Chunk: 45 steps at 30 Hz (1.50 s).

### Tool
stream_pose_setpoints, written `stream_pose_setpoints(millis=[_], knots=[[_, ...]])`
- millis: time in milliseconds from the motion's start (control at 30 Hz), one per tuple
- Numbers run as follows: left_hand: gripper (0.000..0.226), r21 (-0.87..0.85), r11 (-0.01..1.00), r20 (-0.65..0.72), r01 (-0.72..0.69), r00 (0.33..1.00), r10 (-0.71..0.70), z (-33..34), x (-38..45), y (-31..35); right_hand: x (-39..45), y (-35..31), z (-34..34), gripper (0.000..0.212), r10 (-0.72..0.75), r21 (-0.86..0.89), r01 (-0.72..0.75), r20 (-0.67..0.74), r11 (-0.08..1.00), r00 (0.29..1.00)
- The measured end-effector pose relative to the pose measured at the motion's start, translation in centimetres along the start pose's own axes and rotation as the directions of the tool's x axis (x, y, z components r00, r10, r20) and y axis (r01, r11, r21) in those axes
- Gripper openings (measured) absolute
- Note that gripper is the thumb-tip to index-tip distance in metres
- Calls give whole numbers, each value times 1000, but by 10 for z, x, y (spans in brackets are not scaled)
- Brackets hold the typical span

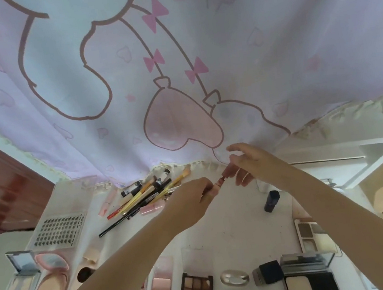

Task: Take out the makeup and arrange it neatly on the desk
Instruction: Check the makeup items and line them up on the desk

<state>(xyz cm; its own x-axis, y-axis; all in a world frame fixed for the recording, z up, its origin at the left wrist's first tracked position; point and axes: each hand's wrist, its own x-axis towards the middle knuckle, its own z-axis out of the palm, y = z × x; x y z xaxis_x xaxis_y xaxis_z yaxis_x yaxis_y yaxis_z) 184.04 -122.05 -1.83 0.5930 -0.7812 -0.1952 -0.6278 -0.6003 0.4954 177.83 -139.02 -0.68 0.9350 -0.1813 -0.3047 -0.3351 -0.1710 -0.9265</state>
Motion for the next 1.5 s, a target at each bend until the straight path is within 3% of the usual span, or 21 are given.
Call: stream_pose_setpoints(millis=[67, 133, 200, 233, 300, 367, 433, 533, 667, 767, 1033, 1167, 1300, 1400, 1500], knots=[[25, -19, 996, 3, 81, 997, -81, 12, 8, -6, 5, 20, 6, 15, 104, -53, -109, -77, 993, 992], [31, 9, 982, 56, 191, 980, -191, 24, 19, -13, 9, 46, 14, 21, 145, -345, -144, -23, 928, 989], [38, 62, 950, 142, 307, 939, -313, 37, 32, -21, 10, 76, 26, 33, 200, -664, -60, 137, 745, 970], [37, 97, 935, 186, 342, 916, -354, 45, 38, -24, 10, 91, 33, 42, 240, -741, -7, 208, 671, 948], [22, 172, 912, 252, 372, 879, -406, 59, 48, -27, 8, 116, 47, 59, 318, -822, 49, 274, 567, 908], [22, 214, 896, 299, 389, 847, -439, 71, 55, -27, 8, 132, 58, 72, 323, -877, 82, 260, 474, 910], [19, 202, 881, 318, 427, 823, -471, 82, 61, -29, 8, 141, 63, 78, 298, -899, 87, 231, 429, 926], [32, 97, 854, 287, 511, 808, -515, 95, 69, -35, 10, 145, 61, 79, 294, -879, 65, 227, 473, 929], [34, 0, 830, 252, 558, 803, -540, 103, 84, -39, 12, 147, 59, 78, 294, -865, 50, 223, 499, 930], [25, -60, 839, 219, 541, 827, -518, 107, 92, -40, 14, 149, 60, 79, 299, -863, 45, 222, 503, 928], [27, -167, 866, 115, 472, 881, -459, 114, 95, -49, 15, 148, 60, 80, 320, -874, 46, 226, 484, 920], [30, -116, 889, 26, 442, 897, -442, 102, 76, -70, 18, 137, 62, 58, 342, -891, 32, 206, 453, 917], [29, -106, 883, -14, 457, 887, -461, 83, 55, -97, 41, 109, 69, 30, 155, -886, 75, 163, 458, 974], [28, -89, 880, -38, 467, 881, -471, 67, 40, -111, 73, 95, 84, 31, -2, -889, 161, 177, 429, 984], [29, -55, 891, -45, 450, 891, -452, 47, 24, -122, 103, 88, 105, 35, -2, -931, 116, 123, 345, 992]])
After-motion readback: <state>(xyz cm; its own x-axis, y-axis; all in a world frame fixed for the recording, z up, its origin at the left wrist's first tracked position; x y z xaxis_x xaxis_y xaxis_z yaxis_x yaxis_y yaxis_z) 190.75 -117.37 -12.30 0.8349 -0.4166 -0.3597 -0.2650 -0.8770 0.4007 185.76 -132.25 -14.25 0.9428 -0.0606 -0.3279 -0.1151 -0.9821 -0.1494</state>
